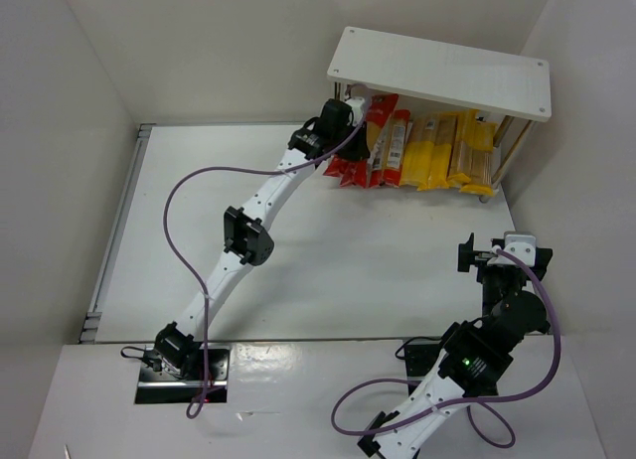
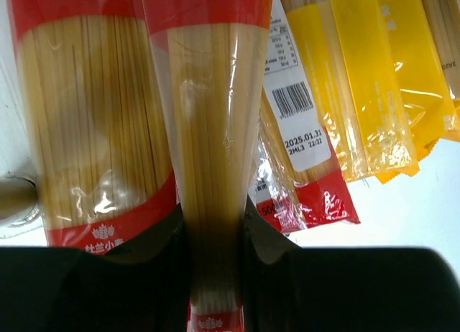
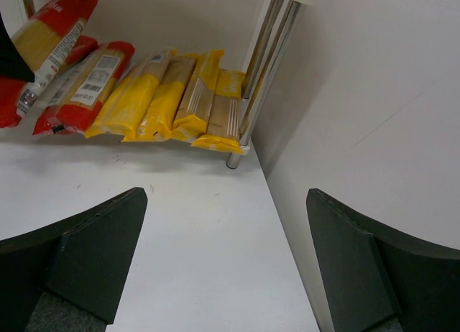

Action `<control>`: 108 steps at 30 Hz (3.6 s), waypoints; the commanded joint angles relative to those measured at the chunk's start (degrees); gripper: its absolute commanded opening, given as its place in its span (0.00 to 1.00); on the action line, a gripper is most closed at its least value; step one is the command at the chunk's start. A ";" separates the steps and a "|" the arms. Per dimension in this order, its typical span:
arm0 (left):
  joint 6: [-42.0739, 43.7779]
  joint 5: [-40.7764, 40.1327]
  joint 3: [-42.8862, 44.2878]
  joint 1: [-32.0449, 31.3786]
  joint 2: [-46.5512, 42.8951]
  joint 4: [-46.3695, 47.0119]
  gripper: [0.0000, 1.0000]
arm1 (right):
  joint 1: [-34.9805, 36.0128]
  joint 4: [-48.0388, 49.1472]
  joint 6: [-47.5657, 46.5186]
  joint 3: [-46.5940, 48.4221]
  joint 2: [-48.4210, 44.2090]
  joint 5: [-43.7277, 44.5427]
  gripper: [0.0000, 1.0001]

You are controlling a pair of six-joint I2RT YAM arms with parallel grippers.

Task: Place and organize the pasta boxes and bags onto the shelf

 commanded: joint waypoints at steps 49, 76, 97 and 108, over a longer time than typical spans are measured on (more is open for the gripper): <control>20.78 8.79 0.23 7.85 -27.33 -29.07 1.00 | -1.00 1.35 -0.73 -0.28 -0.60 -1.66 1.00; 26.77 16.63 -110.76 26.13 -98.33 9.77 1.00 | -1.00 0.82 -1.78 -0.28 -2.71 -2.71 1.00; 26.58 11.44 -124.04 42.74 -137.56 9.08 1.00 | -1.00 -0.94 -3.54 0.33 -3.77 -5.52 1.00; 26.58 9.43 -125.19 46.96 -138.88 9.07 1.00 | -1.00 -1.46 -4.07 0.33 -4.29 -5.00 1.00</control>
